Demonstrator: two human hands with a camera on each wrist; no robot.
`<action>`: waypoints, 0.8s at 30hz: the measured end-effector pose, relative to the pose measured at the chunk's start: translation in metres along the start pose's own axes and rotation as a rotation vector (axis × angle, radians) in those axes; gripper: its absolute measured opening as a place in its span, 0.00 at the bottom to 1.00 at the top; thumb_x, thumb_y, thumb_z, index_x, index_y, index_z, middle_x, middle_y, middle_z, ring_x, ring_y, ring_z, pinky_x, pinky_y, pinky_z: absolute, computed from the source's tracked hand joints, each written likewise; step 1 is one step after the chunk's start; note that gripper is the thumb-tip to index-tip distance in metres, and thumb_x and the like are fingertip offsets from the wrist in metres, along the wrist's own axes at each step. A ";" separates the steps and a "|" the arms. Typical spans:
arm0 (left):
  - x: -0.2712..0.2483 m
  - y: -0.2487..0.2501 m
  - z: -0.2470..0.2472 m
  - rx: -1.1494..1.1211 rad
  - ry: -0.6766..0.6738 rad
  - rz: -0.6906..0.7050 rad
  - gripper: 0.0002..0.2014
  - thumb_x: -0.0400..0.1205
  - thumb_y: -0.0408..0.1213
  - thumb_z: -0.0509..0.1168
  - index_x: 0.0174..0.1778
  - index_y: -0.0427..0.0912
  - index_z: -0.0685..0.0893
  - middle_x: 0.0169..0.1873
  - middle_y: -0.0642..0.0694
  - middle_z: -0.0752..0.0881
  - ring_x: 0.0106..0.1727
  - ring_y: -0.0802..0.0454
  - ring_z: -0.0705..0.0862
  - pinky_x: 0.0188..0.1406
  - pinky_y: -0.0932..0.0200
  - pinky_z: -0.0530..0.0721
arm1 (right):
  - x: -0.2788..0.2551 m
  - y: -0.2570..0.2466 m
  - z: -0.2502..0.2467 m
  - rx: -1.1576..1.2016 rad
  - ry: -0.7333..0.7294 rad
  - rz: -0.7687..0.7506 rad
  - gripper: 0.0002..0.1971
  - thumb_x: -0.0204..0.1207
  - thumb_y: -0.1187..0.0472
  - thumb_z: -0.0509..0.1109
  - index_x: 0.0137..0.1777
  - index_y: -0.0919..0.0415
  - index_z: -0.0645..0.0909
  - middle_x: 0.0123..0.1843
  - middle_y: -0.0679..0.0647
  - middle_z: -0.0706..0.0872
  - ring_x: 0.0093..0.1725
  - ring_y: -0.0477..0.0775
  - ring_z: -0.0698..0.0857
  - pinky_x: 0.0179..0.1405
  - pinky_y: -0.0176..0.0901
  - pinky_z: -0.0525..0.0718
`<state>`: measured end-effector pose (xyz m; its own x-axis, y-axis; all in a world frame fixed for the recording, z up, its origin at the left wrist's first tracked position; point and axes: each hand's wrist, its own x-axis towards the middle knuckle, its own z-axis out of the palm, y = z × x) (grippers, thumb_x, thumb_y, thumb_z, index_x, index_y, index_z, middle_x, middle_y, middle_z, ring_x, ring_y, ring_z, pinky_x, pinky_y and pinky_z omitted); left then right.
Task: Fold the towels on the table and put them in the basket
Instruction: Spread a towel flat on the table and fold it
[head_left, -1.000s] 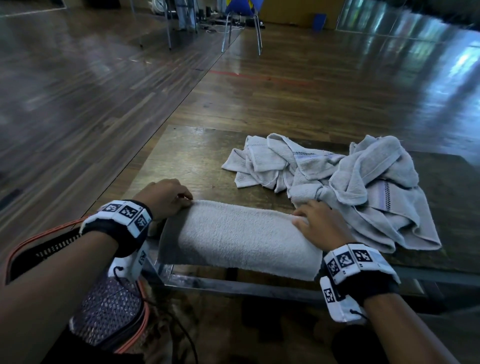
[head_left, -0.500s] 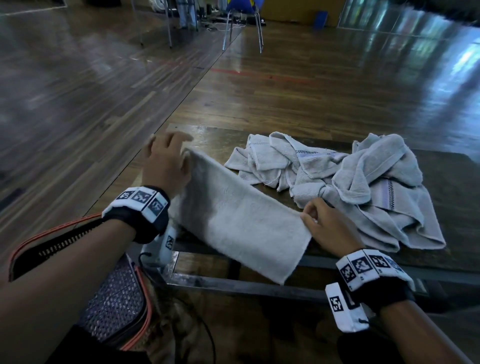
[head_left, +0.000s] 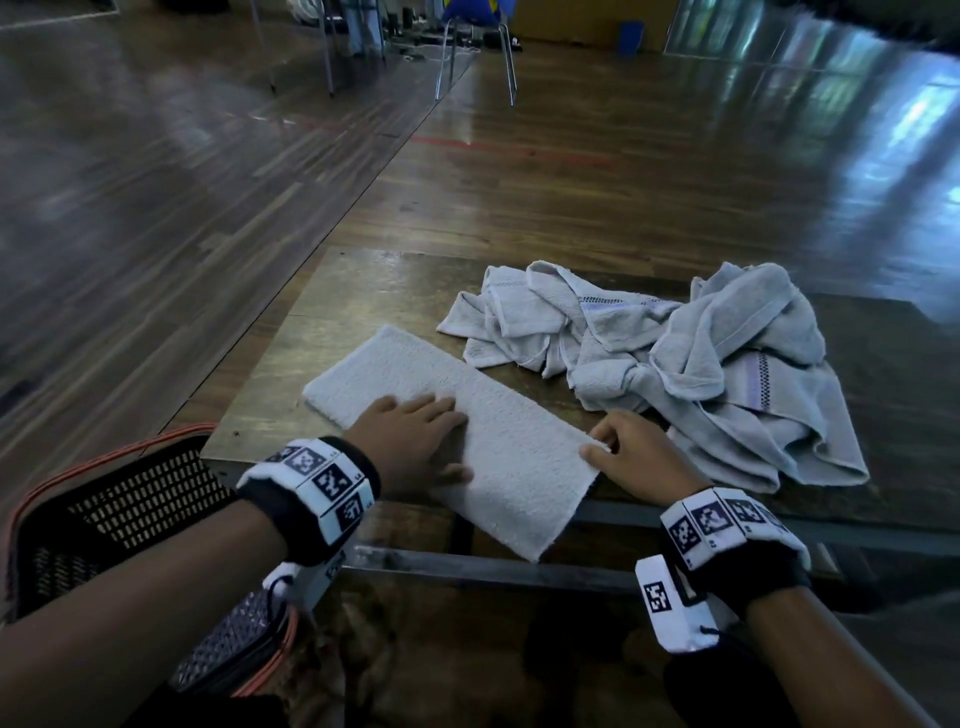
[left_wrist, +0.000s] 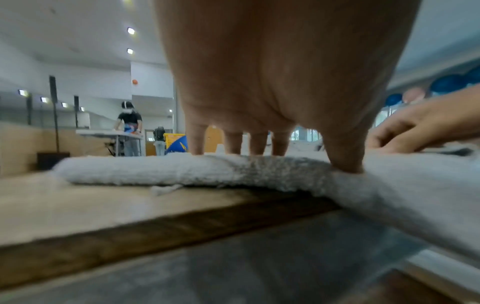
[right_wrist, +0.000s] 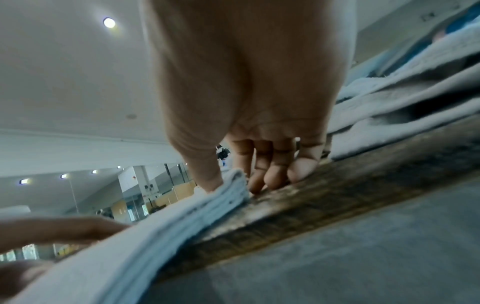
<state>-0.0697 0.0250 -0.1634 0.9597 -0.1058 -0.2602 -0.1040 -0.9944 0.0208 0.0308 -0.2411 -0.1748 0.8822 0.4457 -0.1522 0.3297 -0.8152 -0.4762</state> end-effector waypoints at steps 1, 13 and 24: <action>0.003 -0.005 -0.004 0.016 -0.049 -0.018 0.36 0.77 0.67 0.51 0.79 0.57 0.51 0.83 0.52 0.50 0.83 0.51 0.50 0.79 0.40 0.52 | 0.000 -0.004 0.000 0.016 -0.022 0.003 0.08 0.74 0.47 0.69 0.38 0.46 0.74 0.45 0.44 0.79 0.46 0.46 0.80 0.46 0.47 0.79; -0.049 0.026 0.028 0.131 0.454 0.392 0.20 0.74 0.50 0.62 0.63 0.53 0.79 0.63 0.51 0.84 0.62 0.52 0.83 0.62 0.50 0.79 | -0.015 -0.025 0.008 -0.054 0.068 0.039 0.13 0.75 0.43 0.65 0.45 0.52 0.78 0.48 0.48 0.79 0.50 0.51 0.81 0.50 0.51 0.81; -0.043 0.055 0.045 0.059 0.554 0.278 0.20 0.69 0.49 0.62 0.58 0.50 0.80 0.54 0.51 0.86 0.55 0.50 0.84 0.54 0.53 0.79 | -0.018 -0.018 0.005 -0.128 0.037 0.004 0.16 0.77 0.46 0.65 0.58 0.54 0.81 0.60 0.54 0.79 0.60 0.54 0.80 0.57 0.53 0.80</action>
<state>-0.1280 -0.0249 -0.1942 0.8861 -0.3641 0.2868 -0.3681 -0.9288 -0.0419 0.0075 -0.2326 -0.1682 0.8945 0.4304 -0.1209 0.3642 -0.8584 -0.3613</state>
